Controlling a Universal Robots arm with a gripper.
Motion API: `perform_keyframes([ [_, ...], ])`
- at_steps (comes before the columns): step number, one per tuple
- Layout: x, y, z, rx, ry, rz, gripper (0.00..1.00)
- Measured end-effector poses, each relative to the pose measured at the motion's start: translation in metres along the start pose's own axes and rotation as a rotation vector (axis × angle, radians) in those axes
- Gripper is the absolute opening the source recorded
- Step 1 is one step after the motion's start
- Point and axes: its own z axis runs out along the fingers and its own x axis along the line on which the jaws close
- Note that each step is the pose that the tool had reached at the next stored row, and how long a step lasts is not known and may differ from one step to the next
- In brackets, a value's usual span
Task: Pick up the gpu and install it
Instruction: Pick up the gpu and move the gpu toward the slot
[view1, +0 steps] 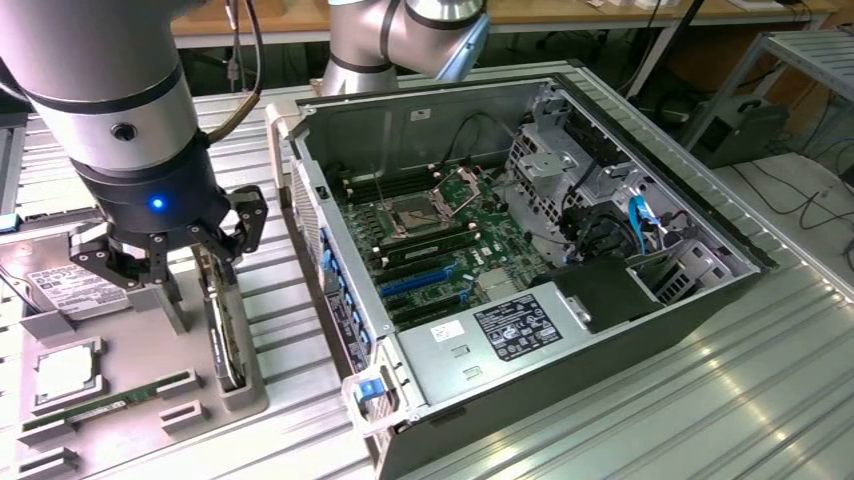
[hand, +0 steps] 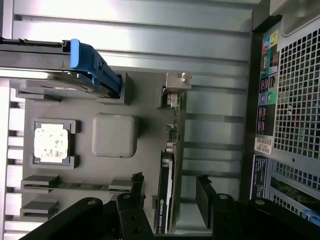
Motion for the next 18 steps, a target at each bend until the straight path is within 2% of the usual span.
perform_keyframes([
  [18, 0.000, -0.0008, 0.0157, 0.0012, 0.0001, 0.000, 0.54],
])
